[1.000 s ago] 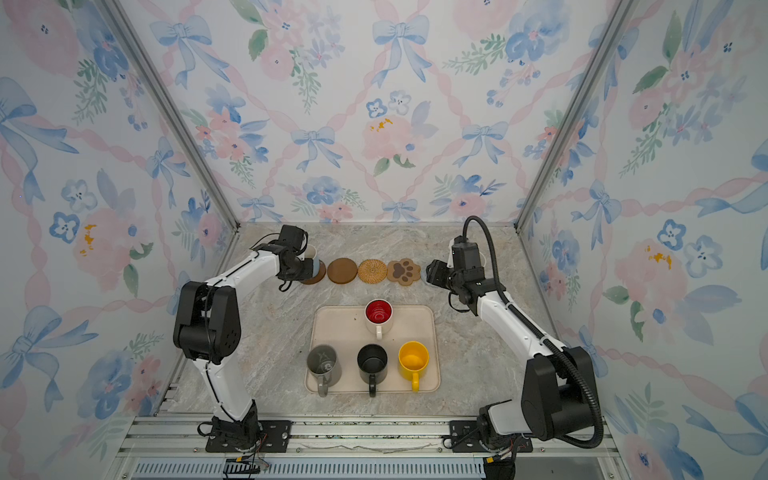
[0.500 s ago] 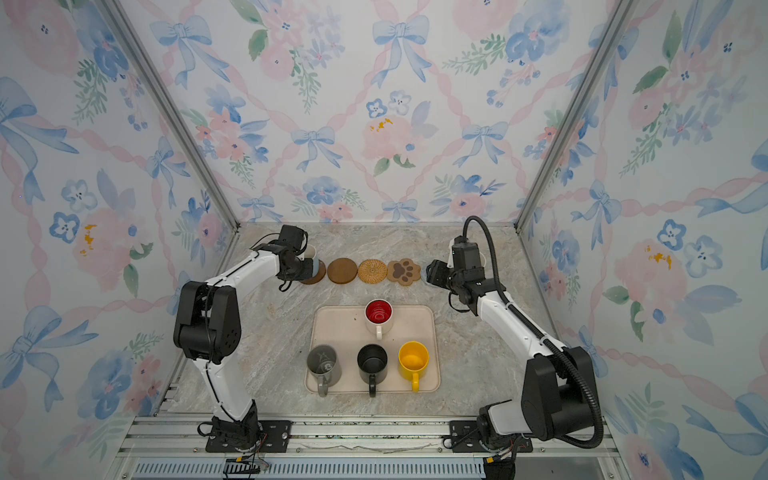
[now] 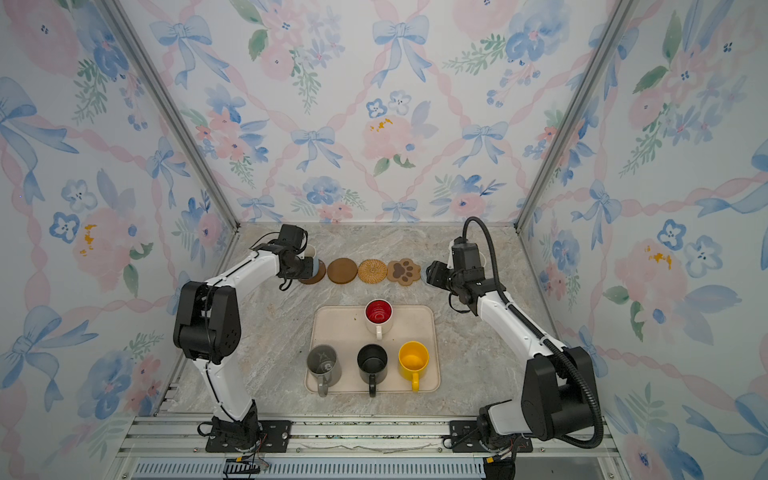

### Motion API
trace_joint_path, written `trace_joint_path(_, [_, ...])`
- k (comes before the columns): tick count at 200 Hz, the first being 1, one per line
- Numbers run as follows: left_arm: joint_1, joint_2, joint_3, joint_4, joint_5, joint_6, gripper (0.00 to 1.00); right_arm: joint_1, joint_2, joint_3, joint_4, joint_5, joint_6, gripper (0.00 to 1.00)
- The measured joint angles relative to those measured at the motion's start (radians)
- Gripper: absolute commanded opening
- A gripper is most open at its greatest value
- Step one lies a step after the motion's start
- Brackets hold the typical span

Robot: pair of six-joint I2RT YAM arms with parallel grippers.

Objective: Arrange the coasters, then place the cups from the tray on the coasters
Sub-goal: 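Lower the light-blue-handled mug onto the chipped wooden coaster and release it, then raise the left gripper while swinging the right gripper over the yellow mug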

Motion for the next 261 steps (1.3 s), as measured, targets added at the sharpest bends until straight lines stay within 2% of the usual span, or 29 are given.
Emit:
trace_joint_path(52, [0.0, -0.011, -0.002, 0.001, -0.008, -0.003, 0.53, 0.0, 0.0, 0.0, 0.0, 0.0, 0.0, 0.66])
trace_joint_path(103, [-0.019, -0.134, -0.016, 0.001, -0.051, -0.004, 0.55, 0.0, 0.0, 0.0, 0.0, 0.0, 0.004, 0.69])
trace_joint_path(132, [-0.071, -0.214, -0.024, 0.003, -0.099, -0.015, 0.55, 0.0, 0.0, 0.0, 0.0, 0.0, 0.007, 0.7])
trace_joint_path(165, [-0.175, -0.299, -0.054, 0.026, -0.179, -0.031, 0.54, 0.005, 0.007, 0.0, 0.0, 0.001, 0.007, 0.71])
trace_joint_path(203, [-0.306, -0.473, -0.271, 0.202, -0.222, -0.055, 0.55, 0.03, 0.035, 0.018, -0.013, 0.005, 0.007, 0.71])
trace_joint_path(238, [-0.335, -0.652, -0.505, 0.407, -0.238, -0.123, 0.56, 0.07, 0.05, 0.051, -0.026, 0.017, 0.003, 0.71])
trace_joint_path(261, [-0.355, -0.71, -0.576, 0.504, -0.264, -0.161, 0.57, 0.095, 0.052, 0.077, -0.049, 0.032, -0.007, 0.71])
